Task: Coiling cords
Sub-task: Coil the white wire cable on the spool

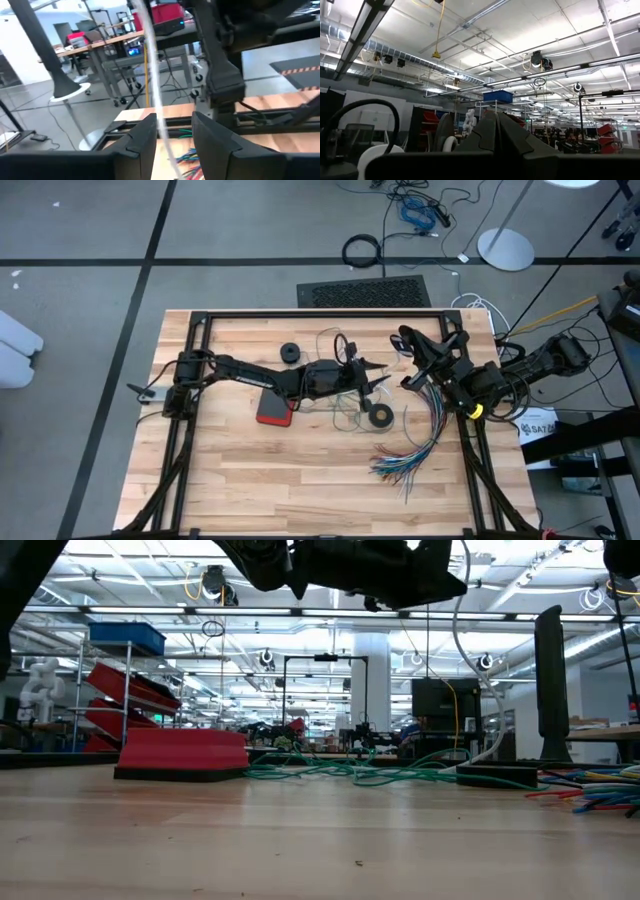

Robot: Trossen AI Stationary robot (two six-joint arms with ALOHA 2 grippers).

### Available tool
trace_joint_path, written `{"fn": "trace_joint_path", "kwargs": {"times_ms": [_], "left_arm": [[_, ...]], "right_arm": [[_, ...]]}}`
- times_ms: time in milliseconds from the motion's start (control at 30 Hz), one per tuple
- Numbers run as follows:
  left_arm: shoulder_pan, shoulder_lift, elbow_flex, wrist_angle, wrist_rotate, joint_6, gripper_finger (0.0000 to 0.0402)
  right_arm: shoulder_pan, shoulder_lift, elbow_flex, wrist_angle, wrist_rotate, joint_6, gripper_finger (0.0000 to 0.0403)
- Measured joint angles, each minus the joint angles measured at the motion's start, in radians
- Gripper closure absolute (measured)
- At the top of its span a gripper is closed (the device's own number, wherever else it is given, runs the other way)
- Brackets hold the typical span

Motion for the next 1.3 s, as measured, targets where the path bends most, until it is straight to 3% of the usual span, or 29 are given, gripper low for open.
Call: {"fn": "trace_joint_path", "kwargs": {"times_ms": [633,767,900,1100,1300], "left_arm": [[0.005,0.05,0.015,0.012,0.0,-0.046,0.0274],[0.005,0.05,0.015,0.003,-0.001,-0.045,0.0307],[0.005,0.05,0.015,-0.027,0.0,-0.022,0.0383],[0.005,0.05,0.02,-0.042,0.0,-0.024,0.0397],[0.003,0.051,0.102,-0.218,-0.003,-0.025,0.0399]], "right_arm": [[-0.014,0.001,0.0,-0.051,-0.001,0.045,0.0403],[-0.014,0.001,0.0,-0.056,0.003,0.044,0.0403],[-0.014,0.001,0.0,-0.066,0.011,0.029,0.0403],[-0.06,0.023,0.001,-0.158,0.064,0.056,0.0403],[-0.131,0.103,0.001,-0.224,0.157,0.076,0.0403]]}}
